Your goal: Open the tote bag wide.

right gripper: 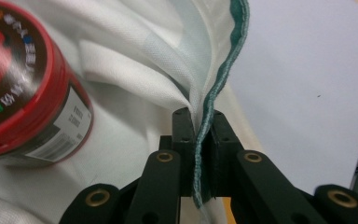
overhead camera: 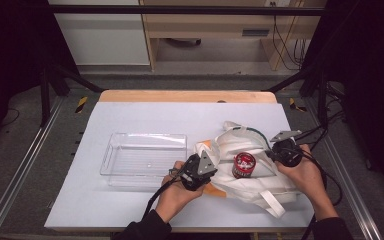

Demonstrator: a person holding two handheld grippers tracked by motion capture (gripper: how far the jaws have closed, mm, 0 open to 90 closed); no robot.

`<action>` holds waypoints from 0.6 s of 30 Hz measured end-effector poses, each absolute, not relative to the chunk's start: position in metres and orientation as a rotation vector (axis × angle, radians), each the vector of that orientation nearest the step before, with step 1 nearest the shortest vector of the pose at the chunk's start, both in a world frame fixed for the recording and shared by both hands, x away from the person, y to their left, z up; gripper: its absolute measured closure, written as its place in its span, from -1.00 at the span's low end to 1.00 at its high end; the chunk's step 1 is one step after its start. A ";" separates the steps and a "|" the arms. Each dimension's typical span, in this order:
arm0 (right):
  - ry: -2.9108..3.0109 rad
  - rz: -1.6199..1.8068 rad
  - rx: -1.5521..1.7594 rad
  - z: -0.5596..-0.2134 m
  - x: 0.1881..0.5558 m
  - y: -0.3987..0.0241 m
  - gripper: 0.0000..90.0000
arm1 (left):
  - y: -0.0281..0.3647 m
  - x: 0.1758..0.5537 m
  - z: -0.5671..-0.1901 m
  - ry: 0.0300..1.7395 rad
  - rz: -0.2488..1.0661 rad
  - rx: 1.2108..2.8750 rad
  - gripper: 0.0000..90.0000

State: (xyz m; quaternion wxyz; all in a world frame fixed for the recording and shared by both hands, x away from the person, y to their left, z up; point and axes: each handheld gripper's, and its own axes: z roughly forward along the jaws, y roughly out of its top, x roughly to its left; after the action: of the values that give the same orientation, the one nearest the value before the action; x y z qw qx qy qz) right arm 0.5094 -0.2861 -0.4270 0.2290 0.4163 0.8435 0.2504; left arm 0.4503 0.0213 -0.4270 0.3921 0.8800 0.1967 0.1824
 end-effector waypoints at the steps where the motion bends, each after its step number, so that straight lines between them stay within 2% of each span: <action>1: 2.317 0.701 1.145 -0.424 0.510 -0.288 0.88 | 0.021 0.450 -0.427 0.494 0.468 2.241 0.85; 6: 2.288 0.760 1.221 -0.418 0.519 -0.299 0.89 | 0.023 0.448 -0.427 0.490 0.472 2.254 0.86; 18: 2.272 0.766 1.304 -0.429 0.533 -0.307 0.89 | 0.030 0.446 -0.431 0.501 0.467 2.269 0.87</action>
State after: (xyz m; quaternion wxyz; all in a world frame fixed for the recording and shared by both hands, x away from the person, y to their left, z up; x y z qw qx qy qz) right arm 0.5328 -0.3067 -0.4287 0.2046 0.4678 0.8148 0.2746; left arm 0.4456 0.0298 -0.4313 0.3762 0.8870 0.1957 0.1826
